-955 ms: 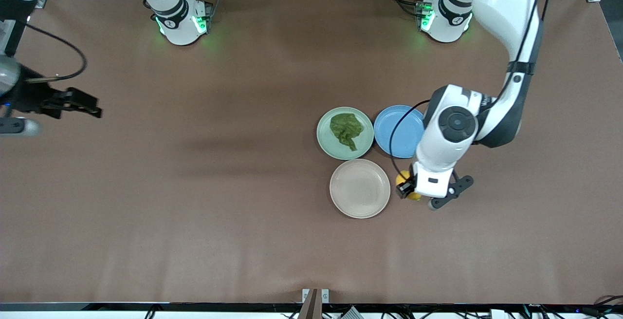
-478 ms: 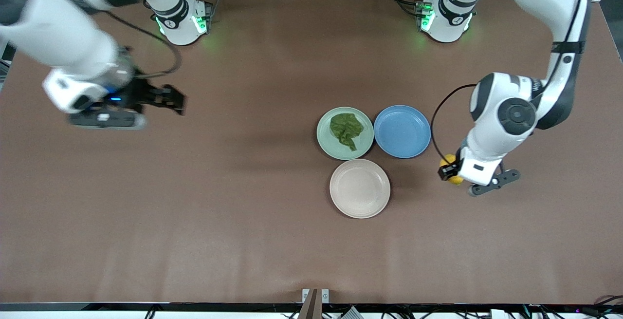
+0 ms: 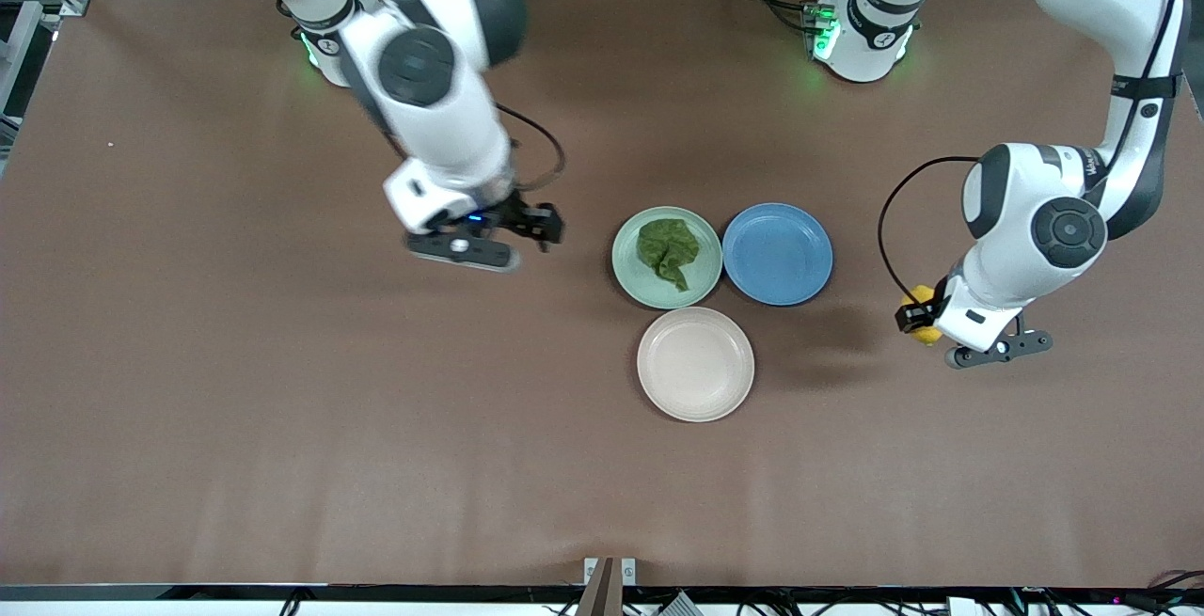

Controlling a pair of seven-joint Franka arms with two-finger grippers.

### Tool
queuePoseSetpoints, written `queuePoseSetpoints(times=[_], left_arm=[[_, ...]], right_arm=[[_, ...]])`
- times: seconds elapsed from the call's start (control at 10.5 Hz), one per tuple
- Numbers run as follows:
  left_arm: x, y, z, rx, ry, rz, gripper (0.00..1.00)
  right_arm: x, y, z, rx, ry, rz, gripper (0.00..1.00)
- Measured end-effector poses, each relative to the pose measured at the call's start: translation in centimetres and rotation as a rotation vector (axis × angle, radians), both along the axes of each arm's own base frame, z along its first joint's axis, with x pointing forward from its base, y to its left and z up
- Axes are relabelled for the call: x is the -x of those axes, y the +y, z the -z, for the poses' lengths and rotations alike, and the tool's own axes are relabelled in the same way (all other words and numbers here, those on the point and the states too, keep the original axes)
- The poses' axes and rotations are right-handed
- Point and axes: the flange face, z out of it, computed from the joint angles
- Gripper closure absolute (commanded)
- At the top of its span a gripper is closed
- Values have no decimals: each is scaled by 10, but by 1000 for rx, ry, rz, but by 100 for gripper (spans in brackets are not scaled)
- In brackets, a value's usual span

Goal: Pick lemon and lettuce from plates
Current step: 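Lift the lemon with the left gripper while the right gripper reaches the lettuce, then set the lemon on the table with the left gripper while the right gripper grasps lettuce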

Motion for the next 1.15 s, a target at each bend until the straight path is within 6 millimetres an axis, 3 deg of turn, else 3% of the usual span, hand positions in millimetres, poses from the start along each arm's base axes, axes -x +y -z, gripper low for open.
queuePoseSetpoints(times=[0.29, 0.38, 0.48, 0.57, 0.76, 1.15], left_arm=[[4, 24, 16, 3, 39, 78, 100], [4, 30, 18, 4, 44, 93, 82], [4, 39, 19, 6, 48, 113, 45], [4, 50, 19, 8, 52, 137, 0], [4, 57, 19, 10, 53, 157, 0], [2, 42, 17, 21, 44, 163, 0]], right_arm=[[30, 97, 96, -60, -54, 146, 0], [38, 114, 123, -63, -57, 162, 0], [45, 126, 144, -53, -51, 159, 0], [49, 135, 159, -46, -48, 158, 0], [50, 151, 181, -30, -72, 158, 0], [67, 170, 223, 19, -90, 142, 2]])
